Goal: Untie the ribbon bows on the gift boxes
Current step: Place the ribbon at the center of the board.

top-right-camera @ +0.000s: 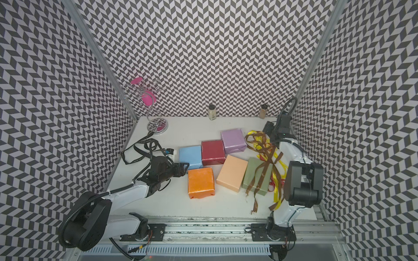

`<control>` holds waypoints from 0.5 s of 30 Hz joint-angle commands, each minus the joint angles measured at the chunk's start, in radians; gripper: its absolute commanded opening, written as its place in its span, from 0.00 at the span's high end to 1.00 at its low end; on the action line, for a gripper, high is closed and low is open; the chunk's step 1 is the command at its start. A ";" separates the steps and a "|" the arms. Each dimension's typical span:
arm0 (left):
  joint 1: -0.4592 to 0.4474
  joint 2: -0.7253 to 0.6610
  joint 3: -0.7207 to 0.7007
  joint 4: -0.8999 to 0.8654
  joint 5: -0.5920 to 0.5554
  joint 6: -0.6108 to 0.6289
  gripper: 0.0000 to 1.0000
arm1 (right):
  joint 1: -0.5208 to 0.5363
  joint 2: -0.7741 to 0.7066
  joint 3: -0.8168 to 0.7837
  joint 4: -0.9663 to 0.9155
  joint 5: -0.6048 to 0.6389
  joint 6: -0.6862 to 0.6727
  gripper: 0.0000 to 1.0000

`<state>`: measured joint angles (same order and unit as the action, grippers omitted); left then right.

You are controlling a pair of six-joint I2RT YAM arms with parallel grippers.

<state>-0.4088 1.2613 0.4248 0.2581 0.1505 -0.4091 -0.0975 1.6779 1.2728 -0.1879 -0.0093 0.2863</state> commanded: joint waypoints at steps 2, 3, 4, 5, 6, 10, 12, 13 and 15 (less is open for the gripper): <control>-0.025 -0.085 0.054 -0.110 -0.090 0.010 0.23 | 0.117 -0.140 -0.022 -0.084 0.159 -0.028 0.29; -0.033 -0.101 0.061 -0.124 -0.099 0.032 0.23 | 0.141 -0.179 -0.072 -0.069 0.151 -0.007 0.29; -0.041 -0.115 0.069 -0.132 -0.100 0.035 0.23 | 0.156 -0.211 -0.119 -0.055 0.134 0.011 0.30; -0.050 -0.128 0.077 -0.141 -0.100 0.036 0.23 | 0.172 -0.243 -0.170 -0.048 0.122 0.026 0.31; -0.056 -0.141 0.088 -0.152 -0.100 0.040 0.23 | 0.187 -0.278 -0.212 -0.060 0.133 0.042 0.32; -0.059 -0.178 0.112 -0.166 -0.079 0.050 0.23 | 0.232 -0.396 -0.345 -0.101 0.211 0.055 0.35; -0.060 -0.182 0.127 -0.164 -0.057 0.050 0.22 | 0.237 -0.443 -0.415 -0.082 0.207 0.067 0.38; -0.060 -0.181 0.136 -0.166 -0.049 0.051 0.22 | 0.241 -0.456 -0.439 -0.084 0.200 0.071 0.39; -0.060 -0.177 0.157 -0.176 -0.034 0.053 0.22 | 0.259 -0.458 -0.466 -0.138 0.189 0.079 0.40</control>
<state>-0.4648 1.0897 0.5411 0.1154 0.0948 -0.3672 0.1417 1.2411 0.8391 -0.2951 0.1551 0.3344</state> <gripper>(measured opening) 0.775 0.602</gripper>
